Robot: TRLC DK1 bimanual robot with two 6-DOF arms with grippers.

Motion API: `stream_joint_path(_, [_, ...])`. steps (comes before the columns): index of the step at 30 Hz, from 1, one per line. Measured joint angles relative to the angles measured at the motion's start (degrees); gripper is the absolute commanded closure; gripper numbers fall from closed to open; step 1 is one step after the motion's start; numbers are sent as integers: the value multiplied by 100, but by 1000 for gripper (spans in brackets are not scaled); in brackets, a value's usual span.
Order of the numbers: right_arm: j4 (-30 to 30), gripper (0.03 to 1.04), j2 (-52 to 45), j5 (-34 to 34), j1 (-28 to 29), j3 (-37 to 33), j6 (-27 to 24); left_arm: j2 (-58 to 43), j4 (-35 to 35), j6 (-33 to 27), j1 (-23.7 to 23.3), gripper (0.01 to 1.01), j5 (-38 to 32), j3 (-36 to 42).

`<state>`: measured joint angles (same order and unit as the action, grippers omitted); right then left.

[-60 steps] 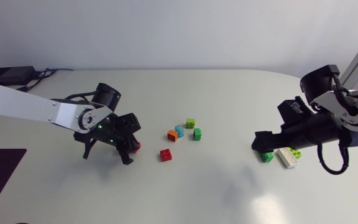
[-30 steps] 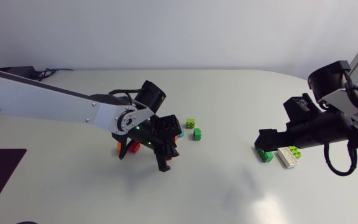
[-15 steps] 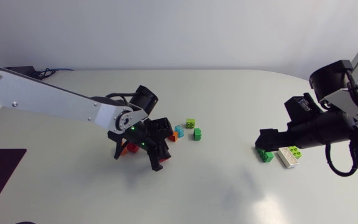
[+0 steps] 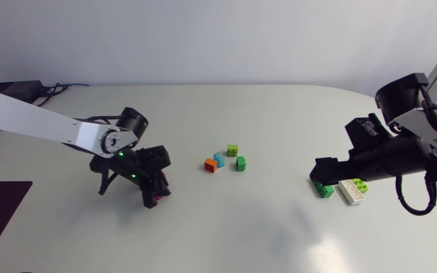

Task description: Sort duplo bricks by size, large to the right and small to the left

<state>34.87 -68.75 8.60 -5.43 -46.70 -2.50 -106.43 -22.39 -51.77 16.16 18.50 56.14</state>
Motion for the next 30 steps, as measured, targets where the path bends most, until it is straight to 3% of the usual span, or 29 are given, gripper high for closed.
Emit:
stream_joint_path(2, [0,67,4,0,0,0,9,149,-177,-120,-151,643,-52,-90])
stream_joint_path(3, [0,67,4,-2,-11,0,17,229,-225,-125,-188,546,-48,-122])
stream_joint_path(5, [11,67,9,0,-48,0,20,367,-251,-111,-162,230,-22,-120])
stream_joint_path(6, [17,67,24,0,-81,0,37,455,-251,-103,-92,136,-13,-103])
stream_joint_path(8, [22,67,66,-2,-133,0,59,562,-251,35,81,62,50,-4])
stream_joint_path(15, [77,67,142,-22,-149,0,127,122,85,986,870,56,96,1228])
stream_joint_path(19, [77,67,142,-24,-149,2,127,-560,229,1569,1141,56,-310,2015])
stream_joint_path(30, [-55,67,11,-46,-140,2,146,-1091,577,3633,1307,59,-1023,2127])
